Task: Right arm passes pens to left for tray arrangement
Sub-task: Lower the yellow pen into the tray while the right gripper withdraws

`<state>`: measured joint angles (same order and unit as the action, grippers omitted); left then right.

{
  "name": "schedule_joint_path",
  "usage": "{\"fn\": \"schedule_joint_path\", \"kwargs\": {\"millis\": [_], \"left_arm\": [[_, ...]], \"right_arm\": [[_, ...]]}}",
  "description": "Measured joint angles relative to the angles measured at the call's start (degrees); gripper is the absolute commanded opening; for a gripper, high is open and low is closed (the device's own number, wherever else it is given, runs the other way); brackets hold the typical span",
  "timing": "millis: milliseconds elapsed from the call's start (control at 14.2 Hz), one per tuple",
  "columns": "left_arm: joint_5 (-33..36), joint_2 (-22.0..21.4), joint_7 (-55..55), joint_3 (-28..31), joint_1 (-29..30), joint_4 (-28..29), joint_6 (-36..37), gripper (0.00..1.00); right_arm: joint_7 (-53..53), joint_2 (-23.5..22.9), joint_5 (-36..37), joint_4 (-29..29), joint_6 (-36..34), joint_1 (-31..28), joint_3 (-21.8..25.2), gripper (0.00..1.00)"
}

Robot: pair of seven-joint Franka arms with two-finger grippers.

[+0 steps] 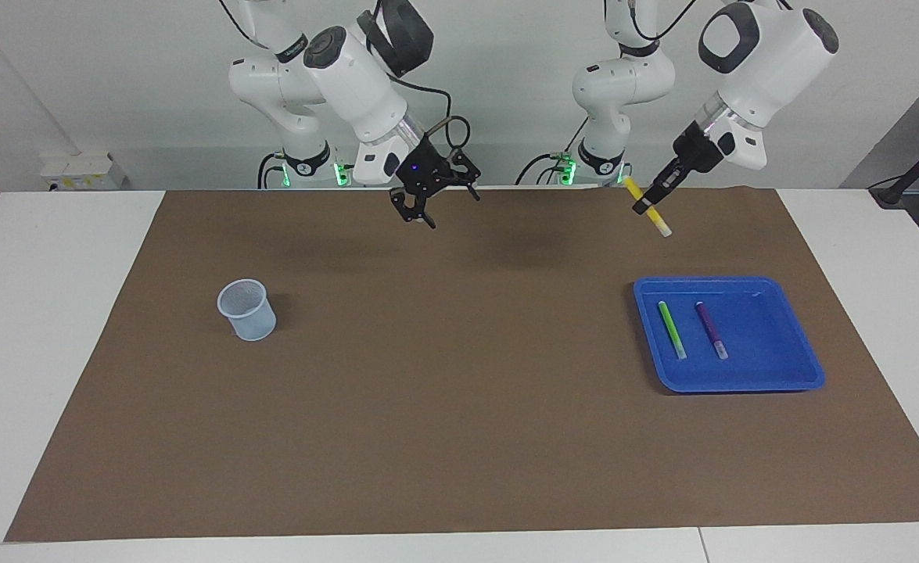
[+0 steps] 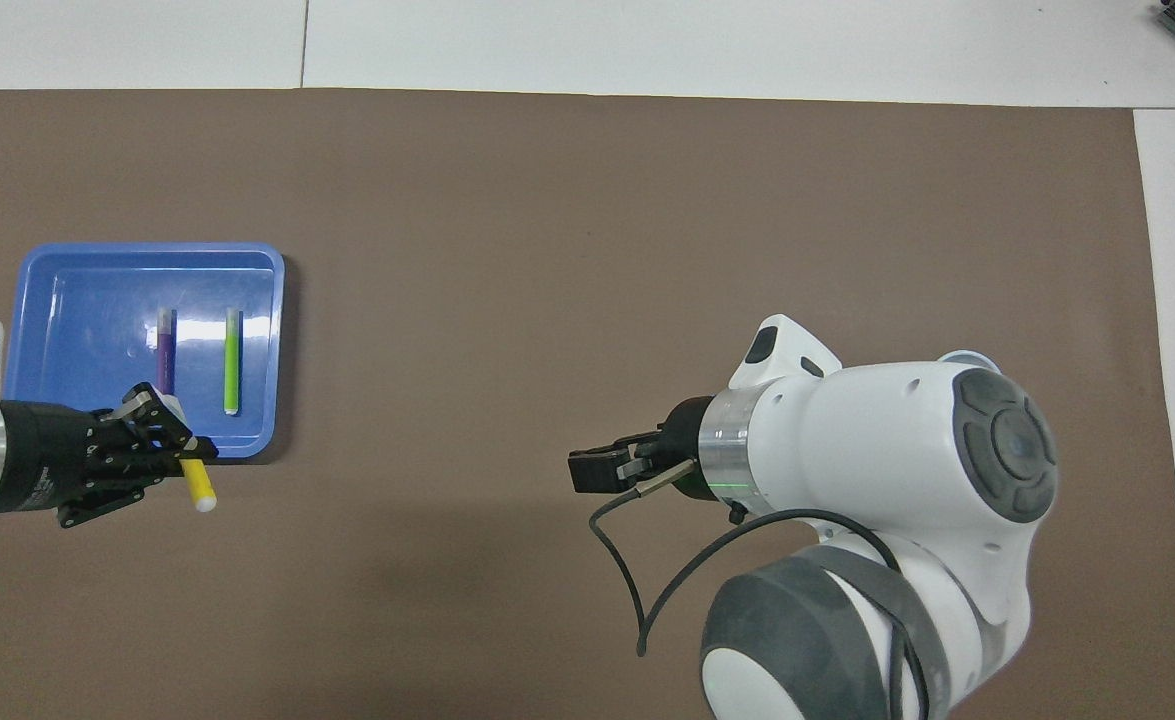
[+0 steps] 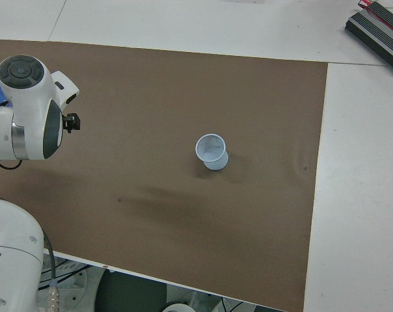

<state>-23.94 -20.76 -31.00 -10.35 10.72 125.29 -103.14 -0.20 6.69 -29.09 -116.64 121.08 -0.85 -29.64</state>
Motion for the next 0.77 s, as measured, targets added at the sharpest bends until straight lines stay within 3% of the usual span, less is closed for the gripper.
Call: {"fn": "schedule_joint_path", "kwargs": {"millis": [352,634,774], "left_arm": [[10.0,1.0,25.9,0.0,5.7,0.1,-0.7,0.0],[15.5,5.7,34.2,0.0,7.0,-0.1,-5.5,0.0],[16.3,9.2,37.2,0.0,7.9,-0.3,-9.1,0.0]], "right_arm": [[0.0,0.5,12.5,1.4,-10.3,-4.1,0.2,1.0],[-3.0,0.6,17.7,2.0,-13.3,-7.3,0.7,1.0],[-3.8,0.5,22.3,3.3,-14.8,-6.1,3.6,1.0]]}}
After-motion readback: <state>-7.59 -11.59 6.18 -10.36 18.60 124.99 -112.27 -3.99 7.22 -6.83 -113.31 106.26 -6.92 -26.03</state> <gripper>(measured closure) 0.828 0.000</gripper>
